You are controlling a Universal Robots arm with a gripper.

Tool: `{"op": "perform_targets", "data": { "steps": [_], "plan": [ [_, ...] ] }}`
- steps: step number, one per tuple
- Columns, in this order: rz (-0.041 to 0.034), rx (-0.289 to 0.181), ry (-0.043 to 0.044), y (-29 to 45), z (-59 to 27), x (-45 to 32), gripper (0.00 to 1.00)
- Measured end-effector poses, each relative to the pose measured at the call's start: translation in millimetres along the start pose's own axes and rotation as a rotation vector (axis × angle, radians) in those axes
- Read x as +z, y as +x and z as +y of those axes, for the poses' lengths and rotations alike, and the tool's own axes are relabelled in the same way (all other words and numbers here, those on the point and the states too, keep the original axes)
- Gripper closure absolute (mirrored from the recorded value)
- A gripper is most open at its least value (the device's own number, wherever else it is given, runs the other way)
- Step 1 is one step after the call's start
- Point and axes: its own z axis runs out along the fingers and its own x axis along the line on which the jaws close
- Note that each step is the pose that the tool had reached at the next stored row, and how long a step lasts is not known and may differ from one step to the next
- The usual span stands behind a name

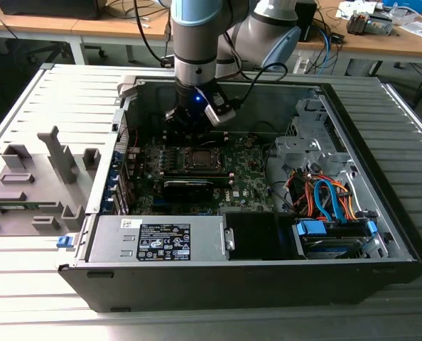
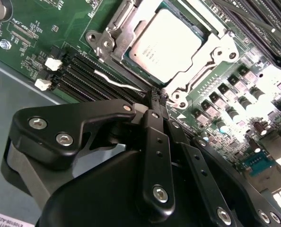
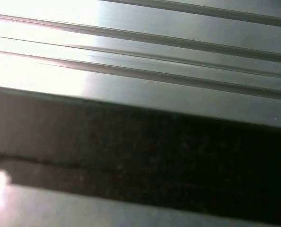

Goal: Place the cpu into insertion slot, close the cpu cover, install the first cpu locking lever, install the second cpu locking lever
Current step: 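Install the first cpu locking lever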

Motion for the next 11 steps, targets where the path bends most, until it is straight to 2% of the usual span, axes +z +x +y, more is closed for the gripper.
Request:
{"op": "perform_targets", "data": {
  "steps": [11],
  "plan": [
    [0.0008, -0.025, -0.0001, -6.4, -1.0, 4.4, 0.89]
  ]
}}
